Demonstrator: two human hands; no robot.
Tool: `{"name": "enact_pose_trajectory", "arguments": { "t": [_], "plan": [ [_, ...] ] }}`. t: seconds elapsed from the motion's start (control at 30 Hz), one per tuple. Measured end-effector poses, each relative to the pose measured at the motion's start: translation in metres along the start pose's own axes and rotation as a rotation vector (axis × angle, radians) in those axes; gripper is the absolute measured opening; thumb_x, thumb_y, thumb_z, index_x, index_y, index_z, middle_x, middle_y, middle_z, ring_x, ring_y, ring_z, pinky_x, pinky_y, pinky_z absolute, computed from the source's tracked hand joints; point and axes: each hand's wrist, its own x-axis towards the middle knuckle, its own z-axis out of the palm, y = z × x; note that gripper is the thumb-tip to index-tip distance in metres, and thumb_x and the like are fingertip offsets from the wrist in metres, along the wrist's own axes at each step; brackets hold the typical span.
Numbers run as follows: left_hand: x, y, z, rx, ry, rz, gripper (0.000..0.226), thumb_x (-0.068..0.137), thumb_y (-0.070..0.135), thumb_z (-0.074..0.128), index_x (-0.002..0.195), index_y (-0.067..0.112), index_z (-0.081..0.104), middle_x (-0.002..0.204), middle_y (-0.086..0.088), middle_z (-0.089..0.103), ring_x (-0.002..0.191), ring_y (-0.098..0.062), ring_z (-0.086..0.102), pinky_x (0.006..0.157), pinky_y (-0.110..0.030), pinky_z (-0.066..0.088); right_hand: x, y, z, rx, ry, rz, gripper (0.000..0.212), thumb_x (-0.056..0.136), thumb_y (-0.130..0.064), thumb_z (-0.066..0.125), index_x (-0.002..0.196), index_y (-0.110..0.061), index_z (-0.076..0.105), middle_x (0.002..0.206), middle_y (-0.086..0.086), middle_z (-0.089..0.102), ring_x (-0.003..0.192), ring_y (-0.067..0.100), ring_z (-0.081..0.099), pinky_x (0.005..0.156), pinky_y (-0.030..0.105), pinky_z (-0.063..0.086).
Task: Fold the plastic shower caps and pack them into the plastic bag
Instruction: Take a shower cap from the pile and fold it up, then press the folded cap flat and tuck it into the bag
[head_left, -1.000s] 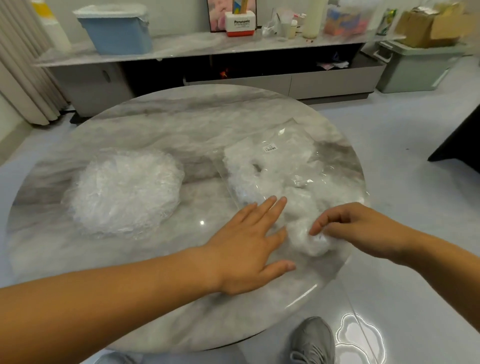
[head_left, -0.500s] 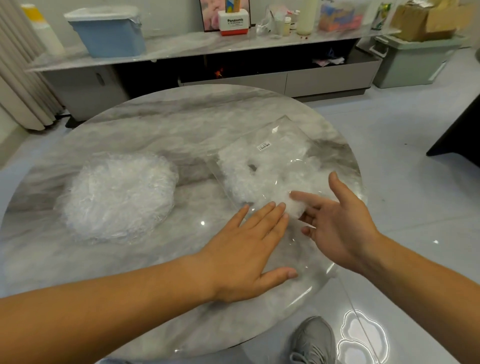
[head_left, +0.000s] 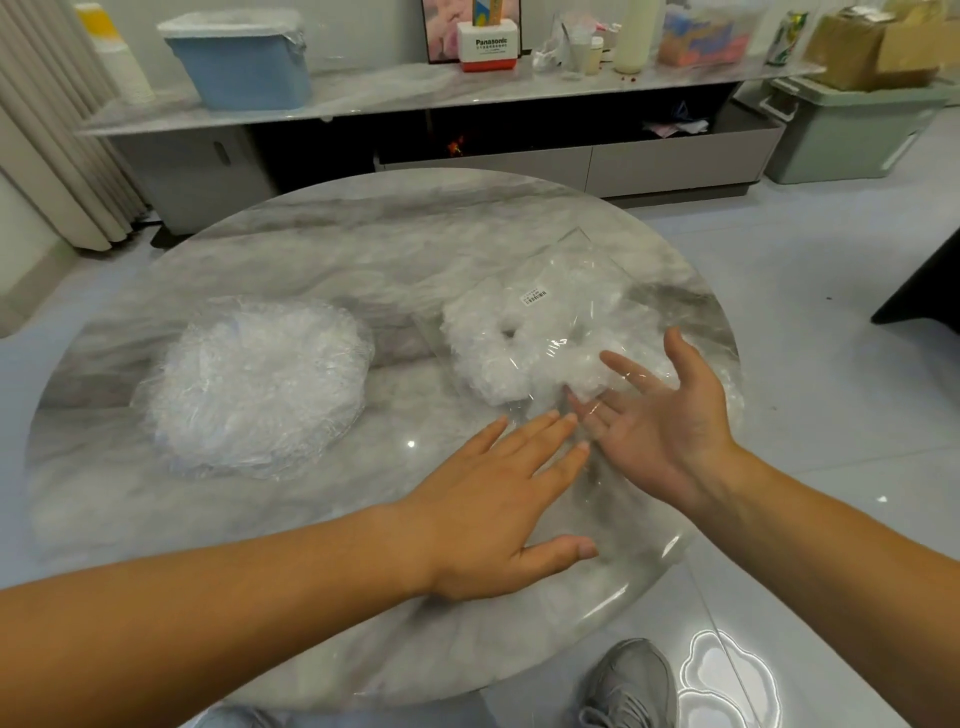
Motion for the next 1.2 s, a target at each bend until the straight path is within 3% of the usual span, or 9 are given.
{"name": "enact_pose_trajectory", "arguments": {
  "t": [0.17,0.33,0.4,0.53,0.63,0.8,1.0,1.1,1.2],
  "plan": [
    [0.000,-0.005,0.004,0.031,-0.022,-0.018,0.081,0.096,0.073,0.018,0.161,0.030,-0.005,0.166,0.003,-0.023,0.150,-0.010,-0.028,0.125,-0.042,-0.011,-0.018,0.005,-0.006,-0.017,0.033,-0.007,0.064,0.087,-0.057,0.067,0.129,-0.009,0.064,0.136,0.026,0.053,0.115,0.044,0.066,0.103,0.052,0.051],
    [0.000,-0.005,0.005,0.027,-0.021,0.000,0.076,0.097,0.072,0.021,0.160,0.036,-0.003,0.166,0.003,-0.024,0.150,-0.010,-0.029,0.125,-0.044,-0.010,-0.043,0.009,-0.023,-0.218,0.095,0.008,0.069,0.089,-0.061,0.062,0.136,-0.011,0.053,0.133,0.024,0.058,0.119,0.042,0.062,0.107,0.053,0.047],
    [-0.001,-0.006,0.003,0.008,-0.012,0.011,0.075,0.097,0.072,0.021,0.160,0.039,-0.005,0.165,0.003,-0.025,0.149,-0.010,-0.030,0.124,-0.044,-0.011,-0.052,0.008,-0.028,-0.364,0.134,-0.010,0.068,0.090,-0.061,0.060,0.131,-0.007,0.054,0.124,0.024,0.065,0.110,0.040,0.069,0.101,0.053,0.052],
    [-0.008,-0.013,-0.001,-0.068,0.034,-0.011,0.076,0.097,0.071,0.023,0.159,0.040,-0.009,0.166,0.005,-0.024,0.149,-0.006,-0.030,0.125,-0.039,-0.012,-0.064,0.001,-0.019,-0.667,0.134,-0.069,0.057,0.096,-0.056,0.052,0.094,-0.001,0.061,0.083,0.020,0.070,0.077,0.035,0.074,0.075,0.046,0.059],
    [-0.017,-0.025,-0.004,-0.127,0.055,-0.129,0.078,0.094,0.072,0.017,0.160,0.038,-0.006,0.167,0.007,-0.019,0.150,-0.005,-0.025,0.125,-0.037,-0.009,-0.065,0.007,0.003,-0.755,0.023,-0.096,0.050,0.101,-0.047,0.049,0.088,0.000,0.063,0.074,0.019,0.069,0.070,0.035,0.071,0.070,0.045,0.057],
    [-0.050,-0.055,-0.011,-0.133,0.126,-0.398,0.072,0.099,0.065,0.021,0.160,0.026,0.017,0.170,-0.001,-0.002,0.155,-0.014,-0.006,0.126,-0.033,-0.003,-0.061,0.039,0.042,-0.950,-0.184,-0.151,0.040,0.102,-0.035,0.052,0.091,0.000,0.068,0.082,0.018,0.074,0.080,0.035,0.072,0.082,0.050,0.060],
    [-0.107,-0.110,-0.007,-0.081,0.172,-0.737,0.068,0.101,0.062,0.022,0.152,0.020,0.041,0.169,-0.010,0.001,0.156,-0.022,-0.003,0.127,-0.038,0.000,-0.049,0.081,0.085,-1.441,-0.464,-0.246,0.040,0.098,-0.047,0.051,0.094,-0.013,0.071,0.092,0.002,0.073,0.087,0.016,0.068,0.089,0.039,0.056],
    [-0.131,-0.133,0.001,-0.099,0.143,-0.779,0.067,0.102,0.062,0.022,0.148,0.020,0.047,0.169,-0.009,0.004,0.156,-0.022,-0.001,0.126,-0.038,0.000,-0.038,0.101,0.106,-1.695,-0.601,-0.332,0.042,0.099,-0.053,0.046,0.096,-0.017,0.068,0.094,-0.002,0.067,0.086,0.007,0.061,0.085,0.030,0.050],
    [-0.143,-0.145,0.008,-0.113,0.168,-0.725,0.063,0.103,0.059,0.026,0.144,0.019,0.052,0.167,-0.004,0.020,0.155,-0.020,0.011,0.125,-0.036,0.003,-0.028,0.116,0.122,-1.781,-0.678,-0.391,0.037,0.101,-0.051,0.044,0.100,-0.024,0.069,0.105,-0.013,0.063,0.100,-0.004,0.055,0.088,0.017,0.046]
  ]
}}
